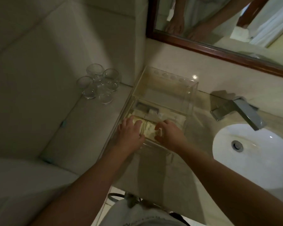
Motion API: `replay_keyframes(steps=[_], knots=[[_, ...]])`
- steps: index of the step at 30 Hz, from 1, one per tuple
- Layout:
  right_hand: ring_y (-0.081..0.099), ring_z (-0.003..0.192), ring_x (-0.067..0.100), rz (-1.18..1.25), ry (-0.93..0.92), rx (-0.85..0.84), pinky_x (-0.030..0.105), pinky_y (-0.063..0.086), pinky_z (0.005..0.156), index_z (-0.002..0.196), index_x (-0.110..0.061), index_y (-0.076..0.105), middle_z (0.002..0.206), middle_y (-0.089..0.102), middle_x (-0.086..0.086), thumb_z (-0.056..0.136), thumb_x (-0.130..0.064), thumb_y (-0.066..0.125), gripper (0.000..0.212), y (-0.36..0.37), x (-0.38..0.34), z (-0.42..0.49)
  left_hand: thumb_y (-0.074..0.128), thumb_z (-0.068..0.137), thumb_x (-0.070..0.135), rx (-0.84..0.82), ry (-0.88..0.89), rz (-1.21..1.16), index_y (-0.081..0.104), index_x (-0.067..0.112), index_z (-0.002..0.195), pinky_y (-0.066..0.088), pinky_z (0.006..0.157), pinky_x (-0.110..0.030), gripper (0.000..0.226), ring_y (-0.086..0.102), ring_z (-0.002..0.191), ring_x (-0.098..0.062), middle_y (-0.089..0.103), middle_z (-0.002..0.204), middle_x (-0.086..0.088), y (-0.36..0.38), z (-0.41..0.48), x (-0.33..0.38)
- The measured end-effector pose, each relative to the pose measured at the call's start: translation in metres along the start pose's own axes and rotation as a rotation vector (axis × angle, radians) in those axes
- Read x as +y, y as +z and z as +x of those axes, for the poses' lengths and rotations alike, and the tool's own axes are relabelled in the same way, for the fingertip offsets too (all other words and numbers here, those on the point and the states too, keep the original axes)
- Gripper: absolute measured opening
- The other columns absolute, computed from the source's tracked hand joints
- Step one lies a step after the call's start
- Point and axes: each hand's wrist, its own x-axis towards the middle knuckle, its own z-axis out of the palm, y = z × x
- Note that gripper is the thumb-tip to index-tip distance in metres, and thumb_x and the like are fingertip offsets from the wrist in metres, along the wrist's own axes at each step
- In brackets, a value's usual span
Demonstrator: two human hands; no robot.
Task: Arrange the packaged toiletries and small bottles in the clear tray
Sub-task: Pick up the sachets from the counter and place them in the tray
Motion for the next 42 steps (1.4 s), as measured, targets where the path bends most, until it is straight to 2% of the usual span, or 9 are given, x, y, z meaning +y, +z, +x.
replay_keyframes(steps=[4,11,14,20,24,29,33,36,42], knots=[[0.055,0.11,0.021,0.107,0.063,0.141,0.034,0.046,0.09,0.112,-0.023,0.06,0.119,0.057,0.001,0.085,-0.025,0.068,0.028,-0.011,0.019,-0.031,0.057,0.078,0.033,0.141,0.04,-0.025,0.047,0.021,0.131,0.031,0.104,-0.044,0.055,0.033,0.129,-0.028,0.042,0.141,-0.009,0.001,-0.015,0.023],[0.058,0.103,0.022,0.244,0.253,0.335,0.031,0.045,0.086,0.108,-0.019,0.063,0.111,0.061,0.003,0.084,-0.022,0.068,0.025,-0.023,0.103,-0.144,0.054,0.078,0.03,0.154,0.301,-0.031,0.051,0.018,0.126,0.039,0.094,-0.04,0.049,0.046,0.111,-0.029,0.056,0.123,-0.009,0.028,-0.053,0.146],[0.058,0.101,0.02,0.274,0.359,0.45,0.027,0.043,0.084,0.107,-0.018,0.062,0.109,0.062,0.002,0.083,-0.022,0.069,0.025,-0.024,0.153,-0.218,0.052,0.08,0.026,0.094,0.439,-0.072,0.051,0.016,0.127,0.041,0.094,-0.04,0.048,0.049,0.109,-0.03,0.058,0.121,-0.01,0.056,-0.083,0.224],[0.06,0.096,0.024,0.322,0.583,0.633,0.035,0.049,0.085,0.104,-0.015,0.062,0.104,0.063,0.006,0.082,-0.02,0.069,0.023,-0.036,0.259,-0.38,0.052,0.08,0.025,-0.082,0.732,-0.156,0.053,0.015,0.125,0.044,0.094,-0.038,0.046,0.052,0.108,-0.032,0.058,0.118,-0.012,0.133,-0.164,0.38],[0.061,0.093,0.024,0.347,0.754,0.697,0.031,0.046,0.081,0.105,-0.013,0.062,0.104,0.063,0.008,0.081,-0.02,0.068,0.026,-0.038,0.313,-0.468,0.055,0.083,0.022,-0.184,0.842,-0.17,0.053,0.015,0.126,0.044,0.097,-0.04,0.044,0.052,0.112,-0.031,0.058,0.118,-0.013,0.169,-0.207,0.462],[0.06,0.095,0.025,0.4,0.914,0.772,0.034,0.048,0.083,0.107,-0.011,0.062,0.106,0.063,0.009,0.081,-0.019,0.068,0.028,-0.036,0.372,-0.539,0.055,0.084,0.024,-0.296,0.923,-0.143,0.052,0.017,0.127,0.047,0.096,-0.042,0.043,0.055,0.112,-0.028,0.059,0.119,-0.011,0.209,-0.229,0.547],[0.059,0.102,0.023,0.404,1.041,0.733,0.029,0.043,0.083,0.115,-0.012,0.059,0.112,0.061,0.007,0.086,-0.022,0.064,0.031,-0.04,0.429,-0.572,0.054,0.088,0.021,-0.355,0.933,-0.134,0.054,0.018,0.125,0.048,0.095,-0.041,0.037,0.056,0.111,-0.025,0.058,0.121,-0.009,0.242,-0.222,0.616],[0.06,0.103,0.022,0.42,1.132,0.717,0.033,0.048,0.086,0.117,-0.014,0.059,0.114,0.063,0.005,0.086,-0.026,0.064,0.033,-0.047,0.479,-0.588,0.054,0.09,0.018,-0.376,0.959,-0.121,0.057,0.016,0.12,0.048,0.095,-0.036,0.03,0.058,0.107,-0.023,0.058,0.123,-0.008,0.269,-0.203,0.673],[0.06,0.104,0.031,0.489,1.347,0.67,0.039,0.051,0.086,0.113,-0.015,0.06,0.115,0.061,0.011,0.082,-0.033,0.067,0.037,-0.061,0.573,-0.609,0.053,0.086,0.009,-0.398,0.857,-0.036,0.058,0.018,0.117,0.047,0.093,-0.037,0.033,0.056,0.113,-0.029,0.057,0.128,-0.01,0.314,-0.159,0.774]])
